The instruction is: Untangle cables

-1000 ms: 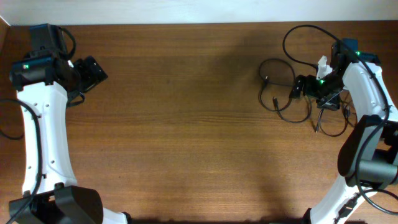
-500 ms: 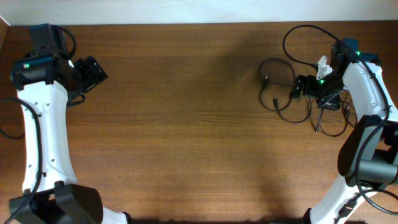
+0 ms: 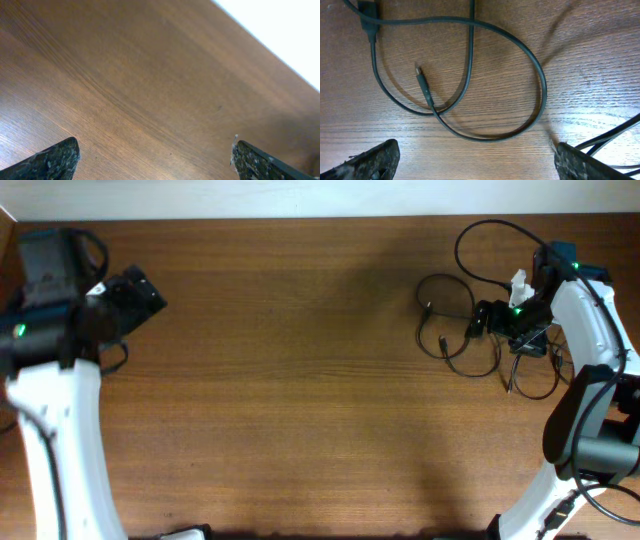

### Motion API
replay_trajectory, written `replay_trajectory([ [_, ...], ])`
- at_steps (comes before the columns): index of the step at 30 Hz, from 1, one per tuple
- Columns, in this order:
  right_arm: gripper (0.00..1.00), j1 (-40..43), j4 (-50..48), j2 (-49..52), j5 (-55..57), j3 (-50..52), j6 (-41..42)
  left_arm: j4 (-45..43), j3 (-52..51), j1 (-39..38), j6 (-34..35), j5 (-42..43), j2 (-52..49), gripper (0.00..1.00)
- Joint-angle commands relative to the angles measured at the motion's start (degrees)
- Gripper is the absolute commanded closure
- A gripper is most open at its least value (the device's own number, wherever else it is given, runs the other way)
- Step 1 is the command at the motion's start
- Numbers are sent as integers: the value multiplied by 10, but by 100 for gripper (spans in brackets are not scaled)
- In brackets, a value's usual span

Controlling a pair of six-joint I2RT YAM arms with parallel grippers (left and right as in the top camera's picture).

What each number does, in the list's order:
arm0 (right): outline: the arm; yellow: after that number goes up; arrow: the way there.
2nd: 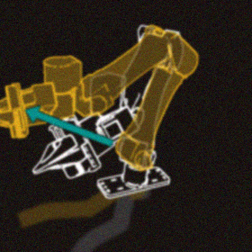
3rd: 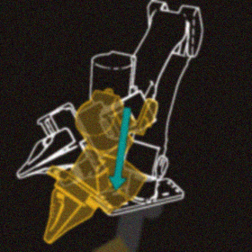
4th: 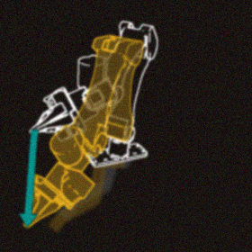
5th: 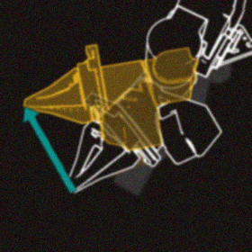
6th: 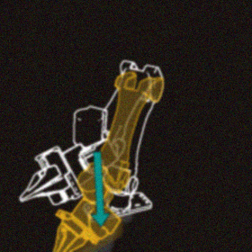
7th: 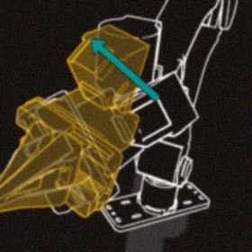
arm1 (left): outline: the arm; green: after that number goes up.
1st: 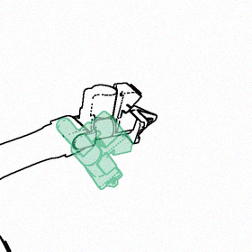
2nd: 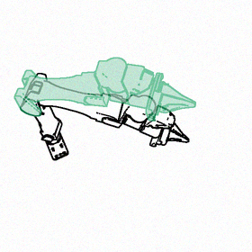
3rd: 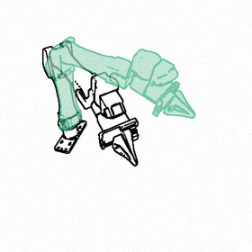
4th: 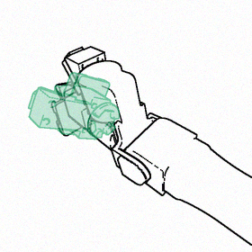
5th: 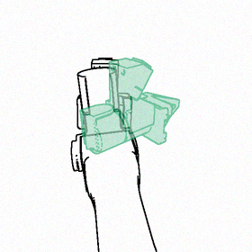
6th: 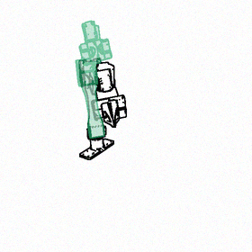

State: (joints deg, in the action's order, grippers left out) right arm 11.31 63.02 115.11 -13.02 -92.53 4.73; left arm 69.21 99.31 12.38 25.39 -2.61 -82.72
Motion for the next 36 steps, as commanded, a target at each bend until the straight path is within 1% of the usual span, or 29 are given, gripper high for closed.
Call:
replay_trajectory([
  [1,1,0,0,-7,-3,-7,2,1,1,0,7,-7,63,1],
  [7,1,0,0,-7,-3,-7,2,2,1,0,4,-8,110,1],
  [9,1,0,0,-7,-3,-7,2,21,0,0,-14,-33,113,1],
  [10,1,0,0,-7,-3,-7,2,35,-5,0,-14,-30,112,1],
  [13,1,0,0,-7,-3,-7,2,32,-49,-9,-15,-31,113,1],
  [15,1,0,0,-7,-3,-7,2,-8,-99,-15,-15,-28,117,1],
  [17,1,0,0,-7,-3,-7,2,-87,-173,-23,-15,-21,130,1],
  [18,1,0,0,-7,-3,-7,2,-145,-220,-26,-22,-6,139,1],
  [21,1,0,0,-7,-3,-7,2,-280,-327,-26,-47,37,160,1],
  [23,1,0,0,-7,-3,-7,2,-380,-415,-26,-47,53,179,1],
  [26,1,0,0,-7,-3,-7,2,-504,-523,-26,-47,73,203,1],
  [28,1,0,0,-7,-3,-7,2,-601,-600,-26,-47,91,222,1],
  [29,1,0,0,-7,-3,-7,2,-675,-659,-26,-47,101,237,1],
  [30,1,0,0,-7,-3,-7,2,-720,-694,-26,-47,106,247,1],
  [36,1,0,0,-7,-3,-7,2,-926,-877,-26,-47,119,300,1],
])
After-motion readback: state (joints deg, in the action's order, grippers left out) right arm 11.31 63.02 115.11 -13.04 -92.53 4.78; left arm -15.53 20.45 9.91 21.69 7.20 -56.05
